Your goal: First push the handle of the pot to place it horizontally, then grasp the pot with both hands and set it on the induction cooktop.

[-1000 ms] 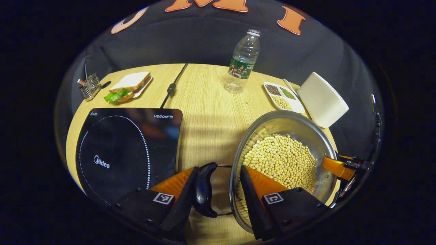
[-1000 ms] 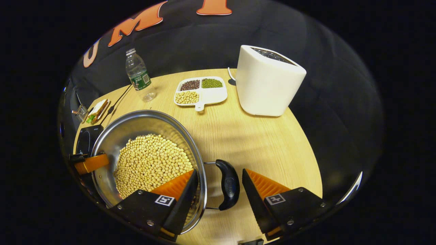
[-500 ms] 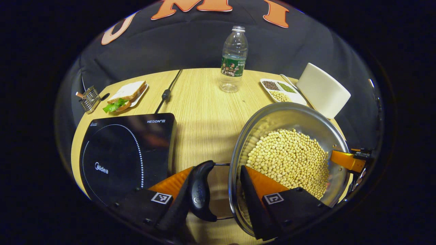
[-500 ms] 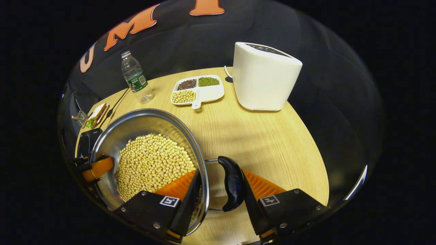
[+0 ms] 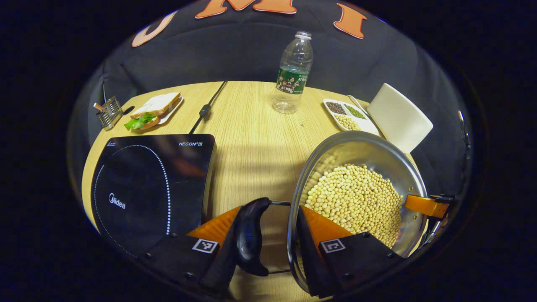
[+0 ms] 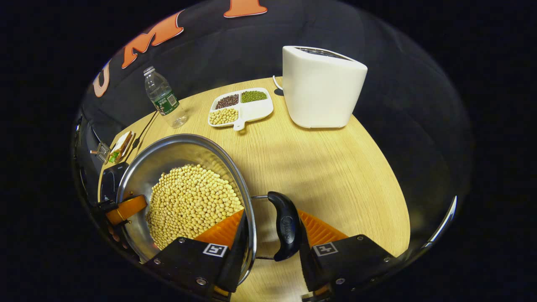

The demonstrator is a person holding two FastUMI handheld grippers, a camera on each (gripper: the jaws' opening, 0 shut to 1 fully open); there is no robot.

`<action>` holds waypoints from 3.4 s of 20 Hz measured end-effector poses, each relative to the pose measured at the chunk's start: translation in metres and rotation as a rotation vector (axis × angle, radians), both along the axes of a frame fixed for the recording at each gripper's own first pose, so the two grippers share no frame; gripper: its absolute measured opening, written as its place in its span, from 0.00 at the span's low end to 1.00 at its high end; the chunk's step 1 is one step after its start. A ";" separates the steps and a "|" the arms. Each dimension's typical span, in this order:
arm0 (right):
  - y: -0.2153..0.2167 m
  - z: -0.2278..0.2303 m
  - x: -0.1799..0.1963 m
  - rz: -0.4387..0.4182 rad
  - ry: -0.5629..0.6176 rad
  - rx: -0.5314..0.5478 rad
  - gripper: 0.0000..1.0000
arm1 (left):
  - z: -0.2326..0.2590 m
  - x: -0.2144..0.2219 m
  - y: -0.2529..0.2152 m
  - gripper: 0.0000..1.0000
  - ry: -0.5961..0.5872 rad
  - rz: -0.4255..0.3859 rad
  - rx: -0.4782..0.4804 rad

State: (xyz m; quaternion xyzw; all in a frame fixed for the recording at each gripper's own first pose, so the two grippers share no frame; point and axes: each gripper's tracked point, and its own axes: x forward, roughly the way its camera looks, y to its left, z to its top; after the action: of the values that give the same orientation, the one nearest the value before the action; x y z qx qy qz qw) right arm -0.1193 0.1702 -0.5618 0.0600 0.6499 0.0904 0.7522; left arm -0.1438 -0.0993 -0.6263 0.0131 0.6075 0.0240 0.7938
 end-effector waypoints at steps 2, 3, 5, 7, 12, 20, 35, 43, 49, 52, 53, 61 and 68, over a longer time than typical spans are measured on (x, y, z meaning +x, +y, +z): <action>0.004 -0.001 0.002 -0.004 0.005 0.007 0.56 | 0.006 0.002 -0.001 0.75 -0.011 -0.011 0.019; 0.002 0.000 0.003 -0.011 -0.001 0.013 0.55 | 0.009 0.007 -0.001 0.74 -0.022 -0.010 0.022; 0.001 0.001 0.006 -0.025 -0.029 0.029 0.51 | 0.019 0.015 0.001 0.75 -0.056 -0.009 0.028; 0.001 0.000 0.008 -0.015 -0.057 0.044 0.55 | 0.042 0.024 0.002 0.75 -0.100 -0.011 0.040; 0.000 -0.005 0.013 0.043 -0.135 0.104 0.54 | 0.110 0.040 0.021 0.74 -0.212 -0.039 0.080; 0.007 -0.024 0.022 0.148 -0.177 0.179 0.54 | 0.153 0.031 0.029 0.74 -0.248 -0.019 0.143; 0.007 -0.011 0.014 0.042 -0.205 0.082 0.53 | 0.133 0.057 0.028 0.74 -0.260 -0.112 0.048; 0.007 -0.016 0.013 0.035 -0.195 0.067 0.53 | 0.124 0.055 0.027 0.74 -0.254 -0.104 0.043; 0.008 -0.019 0.020 0.066 -0.188 0.100 0.53 | 0.131 0.045 0.026 0.74 -0.264 -0.048 0.082; 0.008 -0.022 0.026 0.084 -0.169 0.112 0.53 | 0.130 0.042 0.022 0.74 -0.252 -0.029 0.102; 0.010 -0.024 0.026 0.086 -0.157 0.114 0.53 | 0.127 0.040 0.020 0.74 -0.245 -0.022 0.106; 0.005 -0.027 0.041 0.108 -0.061 0.111 0.49 | 0.137 0.048 0.019 0.74 -0.180 0.003 0.132; 0.005 -0.023 0.044 0.107 -0.033 0.088 0.53 | 0.132 0.048 0.020 0.73 -0.174 -0.003 0.121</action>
State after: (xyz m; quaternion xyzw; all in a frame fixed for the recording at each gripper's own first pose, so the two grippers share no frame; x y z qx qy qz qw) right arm -0.0751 0.1755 -0.5850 0.0567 0.6349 0.1597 0.7538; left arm -0.0958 -0.0797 -0.4942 0.0598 0.5337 0.0604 0.8414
